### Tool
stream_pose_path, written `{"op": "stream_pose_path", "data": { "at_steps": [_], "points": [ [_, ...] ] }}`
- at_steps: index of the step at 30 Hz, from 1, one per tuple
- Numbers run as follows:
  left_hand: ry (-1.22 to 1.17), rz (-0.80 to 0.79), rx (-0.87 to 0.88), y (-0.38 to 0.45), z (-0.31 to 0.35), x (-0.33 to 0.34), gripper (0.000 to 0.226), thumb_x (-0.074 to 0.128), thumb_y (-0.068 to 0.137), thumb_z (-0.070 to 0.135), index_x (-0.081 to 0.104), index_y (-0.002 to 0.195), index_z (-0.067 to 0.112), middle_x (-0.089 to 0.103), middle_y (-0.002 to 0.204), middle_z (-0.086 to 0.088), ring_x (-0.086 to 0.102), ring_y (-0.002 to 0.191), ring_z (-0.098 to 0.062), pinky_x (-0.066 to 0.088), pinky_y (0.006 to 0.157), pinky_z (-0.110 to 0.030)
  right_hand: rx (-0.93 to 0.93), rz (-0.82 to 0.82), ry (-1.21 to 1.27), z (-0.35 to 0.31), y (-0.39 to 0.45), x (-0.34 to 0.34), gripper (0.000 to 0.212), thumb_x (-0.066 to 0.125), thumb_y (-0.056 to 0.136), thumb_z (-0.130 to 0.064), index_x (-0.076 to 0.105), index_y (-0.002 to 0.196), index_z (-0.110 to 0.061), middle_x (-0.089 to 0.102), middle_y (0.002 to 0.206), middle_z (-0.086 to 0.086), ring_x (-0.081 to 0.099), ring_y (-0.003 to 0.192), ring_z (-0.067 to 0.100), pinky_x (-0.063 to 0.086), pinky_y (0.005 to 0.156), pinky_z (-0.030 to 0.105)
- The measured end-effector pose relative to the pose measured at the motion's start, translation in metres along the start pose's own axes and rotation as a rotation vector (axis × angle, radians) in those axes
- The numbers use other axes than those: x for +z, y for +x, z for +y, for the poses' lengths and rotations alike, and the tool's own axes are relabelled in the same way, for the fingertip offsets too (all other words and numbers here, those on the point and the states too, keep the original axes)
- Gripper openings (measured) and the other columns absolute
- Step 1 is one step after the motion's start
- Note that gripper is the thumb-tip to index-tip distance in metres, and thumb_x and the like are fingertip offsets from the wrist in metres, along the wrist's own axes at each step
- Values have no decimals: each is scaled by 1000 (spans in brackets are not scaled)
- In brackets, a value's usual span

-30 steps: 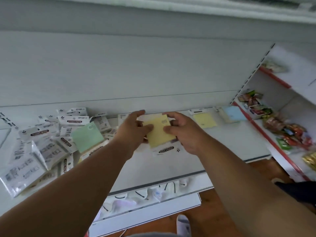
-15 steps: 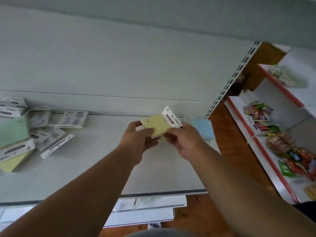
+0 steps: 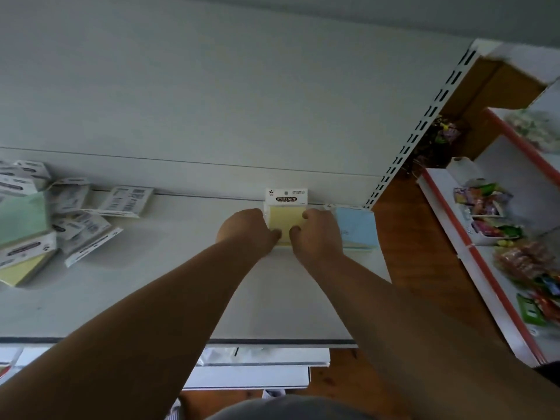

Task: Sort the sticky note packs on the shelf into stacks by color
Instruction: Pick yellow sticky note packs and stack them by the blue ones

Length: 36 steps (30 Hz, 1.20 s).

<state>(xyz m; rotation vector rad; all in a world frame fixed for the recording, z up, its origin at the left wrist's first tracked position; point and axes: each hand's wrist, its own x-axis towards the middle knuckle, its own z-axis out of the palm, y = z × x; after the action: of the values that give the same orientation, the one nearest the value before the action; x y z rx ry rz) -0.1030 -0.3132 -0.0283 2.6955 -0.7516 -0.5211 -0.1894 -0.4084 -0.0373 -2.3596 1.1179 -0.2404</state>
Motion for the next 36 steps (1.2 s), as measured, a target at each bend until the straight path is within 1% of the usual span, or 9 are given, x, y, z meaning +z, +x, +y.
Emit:
{"op": "stream_pose_path", "data": {
  "at_steps": [3,7,12,17,26,29,32,34,36],
  "points": [
    [-107,26,18,-10,1,4,37,68,83,39,59,111,17,66,105,-3,62,98,-25,44,72,-29,4,10,-24,4,-8,2,34,56,86,-23,62,112,-3,60,115,17,59,104,32,47,87,36],
    [-226,39,-7,-6,-6,11,39,71,80,37,60,112,18,68,107,-2,63,97,-23,52,78,-31,-11,8,-63,1,-16,6,22,54,85,-23,65,92,-5,63,103,18,59,90,30,44,71,31],
    [-317,74,-3,-1,-17,13,40,72,82,36,60,117,20,69,107,2,63,93,-19,50,75,-28,20,-29,-22,-6,-11,6,36,53,88,-27,63,115,-4,60,120,15,56,111,32,43,89,33],
    [-332,89,9,5,-19,14,41,71,83,37,60,120,21,69,107,0,65,93,-21,54,78,-31,13,-39,-26,-7,-11,5,30,54,85,-26,67,101,-5,63,109,16,60,100,33,46,80,32],
    [-328,131,-15,4,-29,14,42,69,84,38,60,121,21,69,108,0,64,96,-21,48,76,-26,7,-104,99,-10,-16,3,37,58,86,-24,65,113,0,63,120,16,59,108,31,45,84,31],
    [-316,135,-7,4,-28,15,43,68,85,38,60,123,21,69,111,0,63,100,-21,48,79,-27,13,-120,131,-8,-15,3,25,58,84,-24,68,93,-3,64,94,12,60,89,30,39,66,23],
    [-298,126,8,4,-26,14,44,67,86,40,60,125,22,68,115,0,62,103,-21,48,82,-27,10,-92,120,-8,-16,1,29,57,81,-21,45,59,-9,39,60,4,44,62,25,24,46,26],
    [-280,119,25,3,-27,13,45,65,87,41,59,127,21,67,117,0,61,107,-21,45,83,-26,21,-101,118,-9,-15,-1,27,58,82,-21,53,62,-4,47,64,8,48,62,27,34,49,27],
    [-287,118,31,1,-30,12,46,64,89,39,57,130,19,67,117,0,60,108,-20,43,83,-25,15,-136,110,-11,-15,-3,25,57,84,-23,66,83,1,61,82,13,58,75,29,45,66,32]
  ]
}}
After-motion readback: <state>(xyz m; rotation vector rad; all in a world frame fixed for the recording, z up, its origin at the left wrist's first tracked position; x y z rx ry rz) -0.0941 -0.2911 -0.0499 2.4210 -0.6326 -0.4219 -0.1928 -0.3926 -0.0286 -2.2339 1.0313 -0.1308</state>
